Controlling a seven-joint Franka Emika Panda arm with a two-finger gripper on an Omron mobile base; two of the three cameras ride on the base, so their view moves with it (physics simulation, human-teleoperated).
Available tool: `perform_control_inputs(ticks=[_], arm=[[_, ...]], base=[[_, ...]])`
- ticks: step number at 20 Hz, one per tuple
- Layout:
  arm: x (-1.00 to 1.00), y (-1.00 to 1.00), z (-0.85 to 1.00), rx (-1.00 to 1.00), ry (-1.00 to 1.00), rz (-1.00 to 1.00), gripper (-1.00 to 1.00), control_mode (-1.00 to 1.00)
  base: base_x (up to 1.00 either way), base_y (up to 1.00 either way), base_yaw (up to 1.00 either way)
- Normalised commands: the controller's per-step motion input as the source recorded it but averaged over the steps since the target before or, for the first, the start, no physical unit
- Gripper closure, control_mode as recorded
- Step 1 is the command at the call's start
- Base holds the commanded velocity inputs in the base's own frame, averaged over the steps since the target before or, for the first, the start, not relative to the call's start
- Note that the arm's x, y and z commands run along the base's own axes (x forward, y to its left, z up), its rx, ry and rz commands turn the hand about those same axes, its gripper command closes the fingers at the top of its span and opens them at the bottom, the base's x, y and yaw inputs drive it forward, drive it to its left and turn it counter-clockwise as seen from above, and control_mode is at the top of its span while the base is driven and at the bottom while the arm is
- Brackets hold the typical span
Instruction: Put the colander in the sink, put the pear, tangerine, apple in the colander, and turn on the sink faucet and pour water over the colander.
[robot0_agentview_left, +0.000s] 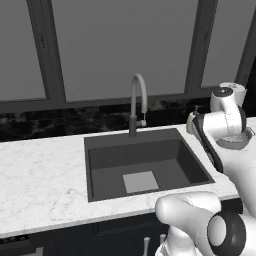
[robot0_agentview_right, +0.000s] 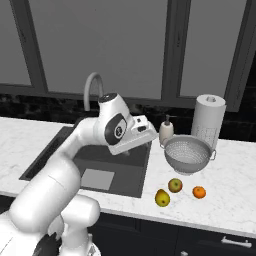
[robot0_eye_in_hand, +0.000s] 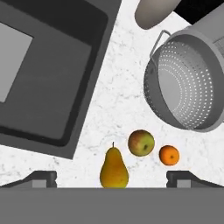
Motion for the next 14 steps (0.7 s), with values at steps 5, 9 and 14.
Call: perform_control_inputs(ticks=[5, 9, 14], arm=[[0.58, -0.63, -0.21, 0.00, 0.07, 0.02, -1.00, -1.00], [0.44, -0.55, -0.33, 0.00, 0.00, 0.10, -1.00, -1.00], [0.24, -0.31, -0.60, 0.00, -0.06, 0.11, -1.00, -1.00]], base=[[0.00, 0.00, 0.00], [0.00, 0.00, 0.00], [0.00, 0.00, 0.00]])
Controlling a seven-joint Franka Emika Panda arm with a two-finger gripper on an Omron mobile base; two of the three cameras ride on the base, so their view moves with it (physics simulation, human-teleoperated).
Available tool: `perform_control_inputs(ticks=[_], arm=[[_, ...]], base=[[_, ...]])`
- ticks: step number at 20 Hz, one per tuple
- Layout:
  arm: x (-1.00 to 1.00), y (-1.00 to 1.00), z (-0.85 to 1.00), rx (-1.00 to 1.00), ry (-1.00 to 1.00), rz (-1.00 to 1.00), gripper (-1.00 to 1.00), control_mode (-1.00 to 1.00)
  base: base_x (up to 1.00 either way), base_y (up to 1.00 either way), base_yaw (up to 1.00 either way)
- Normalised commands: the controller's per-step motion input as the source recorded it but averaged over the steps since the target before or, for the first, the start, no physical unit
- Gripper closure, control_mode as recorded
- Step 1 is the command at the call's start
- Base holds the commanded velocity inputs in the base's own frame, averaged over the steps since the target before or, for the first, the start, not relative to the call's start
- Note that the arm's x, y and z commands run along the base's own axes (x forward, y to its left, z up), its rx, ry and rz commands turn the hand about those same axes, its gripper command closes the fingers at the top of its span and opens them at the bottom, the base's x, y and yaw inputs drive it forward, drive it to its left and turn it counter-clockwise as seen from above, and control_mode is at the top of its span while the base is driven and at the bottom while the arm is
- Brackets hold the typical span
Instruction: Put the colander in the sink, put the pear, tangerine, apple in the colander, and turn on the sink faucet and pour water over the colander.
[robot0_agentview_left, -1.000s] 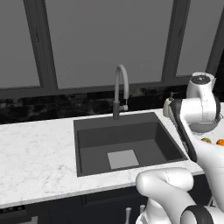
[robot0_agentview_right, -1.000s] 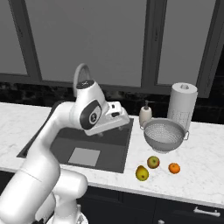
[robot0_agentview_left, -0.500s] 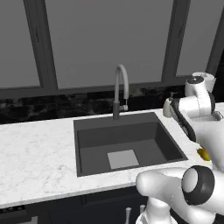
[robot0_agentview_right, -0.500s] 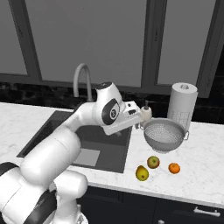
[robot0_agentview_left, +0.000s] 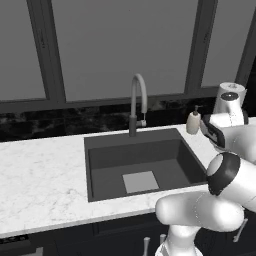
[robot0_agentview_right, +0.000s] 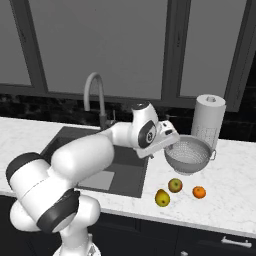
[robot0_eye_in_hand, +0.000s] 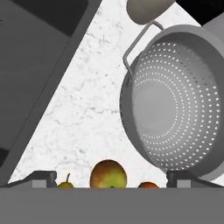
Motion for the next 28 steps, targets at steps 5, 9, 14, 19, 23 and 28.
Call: perform_control_inputs(ticks=[5, 9, 14, 19, 23, 28], arm=[[0.35, -0.29, -0.25, 0.00, -0.06, 0.06, -1.00, -1.00], [0.29, -0.08, -0.27, 0.00, 0.00, 0.02, -1.00, -1.00], [0.33, -0.06, -0.38, 0.00, 0.03, 0.01, -1.00, -1.00], [0.26, -0.13, -0.19, 0.00, 0.00, 0.03, -1.00, -1.00], [0.15, -0.14, -0.13, 0.00, 0.00, 0.02, -1.00, -1.00], [-0.04, -0.07, -0.26, 0.00, 0.02, 0.01, 1.00, -1.00]], base=[[0.00, 0.00, 0.00], [0.00, 0.00, 0.00], [0.00, 0.00, 0.00], [0.00, 0.00, 0.00], [0.00, 0.00, 0.00], [0.00, 0.00, 0.00]])
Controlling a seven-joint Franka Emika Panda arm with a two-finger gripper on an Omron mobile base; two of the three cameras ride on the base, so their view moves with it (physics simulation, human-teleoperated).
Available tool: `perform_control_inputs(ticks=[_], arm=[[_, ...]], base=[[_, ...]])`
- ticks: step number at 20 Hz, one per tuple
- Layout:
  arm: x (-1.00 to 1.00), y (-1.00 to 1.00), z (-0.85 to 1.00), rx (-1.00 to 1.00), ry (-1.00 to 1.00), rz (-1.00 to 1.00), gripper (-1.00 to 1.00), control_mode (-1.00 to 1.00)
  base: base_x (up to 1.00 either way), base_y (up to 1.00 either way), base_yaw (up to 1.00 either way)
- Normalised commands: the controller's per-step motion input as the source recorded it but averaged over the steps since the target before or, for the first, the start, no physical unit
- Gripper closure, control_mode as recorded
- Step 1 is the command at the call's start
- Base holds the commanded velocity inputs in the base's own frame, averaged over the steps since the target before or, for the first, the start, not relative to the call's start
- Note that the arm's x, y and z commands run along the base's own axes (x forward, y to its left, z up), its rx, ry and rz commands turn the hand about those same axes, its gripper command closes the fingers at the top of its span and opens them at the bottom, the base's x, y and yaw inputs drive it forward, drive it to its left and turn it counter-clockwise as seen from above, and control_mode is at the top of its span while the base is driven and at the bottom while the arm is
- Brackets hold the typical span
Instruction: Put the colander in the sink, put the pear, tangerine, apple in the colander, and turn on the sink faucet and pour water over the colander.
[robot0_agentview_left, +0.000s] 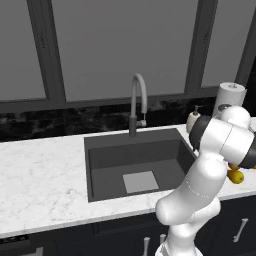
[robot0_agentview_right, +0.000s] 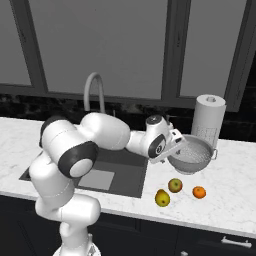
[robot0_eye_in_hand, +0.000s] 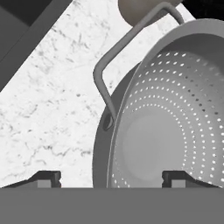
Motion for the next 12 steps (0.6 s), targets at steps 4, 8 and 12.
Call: perform_control_inputs(ticks=[4, 8, 12], arm=[[-0.03, 0.00, -0.25, 0.00, 0.13, 0.00, 1.00, -1.00], [-0.18, 0.12, -0.08, 0.02, 0.17, 0.09, 1.00, -1.00], [-0.44, 0.38, 0.37, 0.00, 0.17, 0.27, 1.00, -1.00]], base=[[0.00, 0.00, 0.00], [0.00, 0.00, 0.00], [0.00, 0.00, 0.00]])
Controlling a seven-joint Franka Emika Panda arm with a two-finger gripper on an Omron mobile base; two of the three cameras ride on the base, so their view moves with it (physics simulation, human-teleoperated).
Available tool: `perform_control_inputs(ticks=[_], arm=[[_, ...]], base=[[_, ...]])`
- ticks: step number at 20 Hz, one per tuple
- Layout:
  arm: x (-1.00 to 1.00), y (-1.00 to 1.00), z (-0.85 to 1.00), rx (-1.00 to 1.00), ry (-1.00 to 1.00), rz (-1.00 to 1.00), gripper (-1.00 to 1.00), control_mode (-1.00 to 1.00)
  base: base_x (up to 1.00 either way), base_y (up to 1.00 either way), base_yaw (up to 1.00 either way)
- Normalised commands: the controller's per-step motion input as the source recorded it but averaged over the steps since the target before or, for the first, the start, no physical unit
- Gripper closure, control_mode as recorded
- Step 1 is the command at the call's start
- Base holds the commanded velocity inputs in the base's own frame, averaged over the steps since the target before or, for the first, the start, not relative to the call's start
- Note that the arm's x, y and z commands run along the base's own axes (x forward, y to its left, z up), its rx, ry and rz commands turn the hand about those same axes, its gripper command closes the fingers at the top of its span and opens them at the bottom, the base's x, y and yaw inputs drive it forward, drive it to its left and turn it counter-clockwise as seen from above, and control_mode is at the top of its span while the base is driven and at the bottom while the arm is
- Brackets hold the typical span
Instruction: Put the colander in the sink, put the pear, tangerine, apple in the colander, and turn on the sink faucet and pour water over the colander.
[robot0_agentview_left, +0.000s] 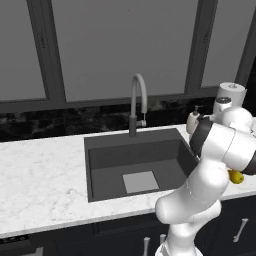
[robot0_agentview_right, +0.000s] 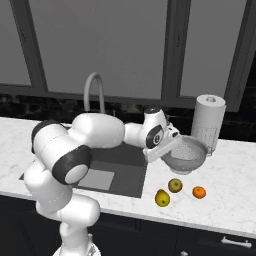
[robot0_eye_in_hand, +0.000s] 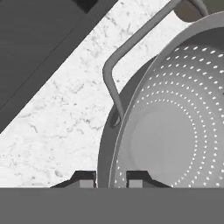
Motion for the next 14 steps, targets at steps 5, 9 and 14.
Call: perform_control_inputs(ticks=[5, 9, 14], arm=[[-0.59, 0.42, 0.45, 0.05, 0.17, 0.20, 1.00, -1.00], [-0.58, 0.46, 0.51, 0.00, 0.09, 0.30, 1.00, -1.00], [-0.52, 0.56, 0.34, 0.00, 0.10, 0.39, 1.00, -1.00]], base=[[0.00, 0.00, 0.00], [0.00, 0.00, 0.00], [0.00, 0.00, 0.00]])
